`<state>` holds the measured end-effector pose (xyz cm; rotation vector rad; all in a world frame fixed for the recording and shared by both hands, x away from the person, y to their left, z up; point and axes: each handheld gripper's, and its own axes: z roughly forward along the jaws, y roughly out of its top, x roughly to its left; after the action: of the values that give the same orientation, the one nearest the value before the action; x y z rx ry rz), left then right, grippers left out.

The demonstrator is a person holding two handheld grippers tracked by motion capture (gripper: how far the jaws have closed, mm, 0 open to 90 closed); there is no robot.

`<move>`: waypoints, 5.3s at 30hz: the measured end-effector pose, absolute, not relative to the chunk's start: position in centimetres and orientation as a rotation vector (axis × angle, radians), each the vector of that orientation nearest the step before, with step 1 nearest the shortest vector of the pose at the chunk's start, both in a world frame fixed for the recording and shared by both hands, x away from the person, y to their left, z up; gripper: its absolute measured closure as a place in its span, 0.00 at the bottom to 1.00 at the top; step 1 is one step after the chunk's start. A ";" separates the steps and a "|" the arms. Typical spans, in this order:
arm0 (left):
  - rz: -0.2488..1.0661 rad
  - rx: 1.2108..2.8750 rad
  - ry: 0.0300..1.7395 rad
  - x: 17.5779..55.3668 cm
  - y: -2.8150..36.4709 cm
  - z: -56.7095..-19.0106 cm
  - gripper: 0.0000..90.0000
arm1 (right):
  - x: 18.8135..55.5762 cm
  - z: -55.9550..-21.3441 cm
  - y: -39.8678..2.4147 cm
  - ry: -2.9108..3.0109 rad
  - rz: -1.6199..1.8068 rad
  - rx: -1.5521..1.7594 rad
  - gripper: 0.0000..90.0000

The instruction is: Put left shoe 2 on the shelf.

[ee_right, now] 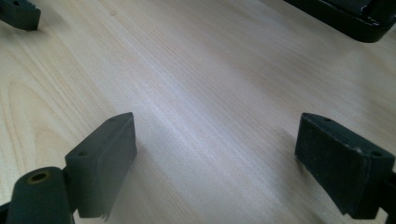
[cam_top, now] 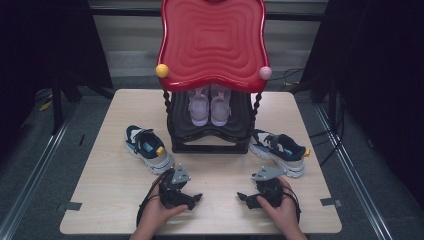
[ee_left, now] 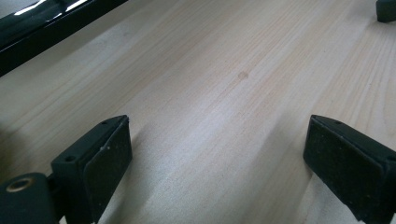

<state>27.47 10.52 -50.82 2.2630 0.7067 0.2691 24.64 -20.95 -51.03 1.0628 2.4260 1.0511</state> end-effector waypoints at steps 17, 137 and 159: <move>0.263 2.286 0.727 27.5 10.2 -50.3 0.18 | 24.6 -51.0 -20.9 2.426 1.045 1.070 0.13; 0.260 2.589 0.761 35.2 17.3 -40.6 0.76 | 24.6 -51.0 -20.9 2.426 1.046 1.069 0.13; 0.043 2.718 0.865 34.4 16.1 -40.1 0.56 | 24.6 -51.0 -20.9 2.427 1.046 1.071 0.13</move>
<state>34.44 16.06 -40.09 2.7175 0.8645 0.0428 24.62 -20.93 -51.00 1.0714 2.4268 1.0457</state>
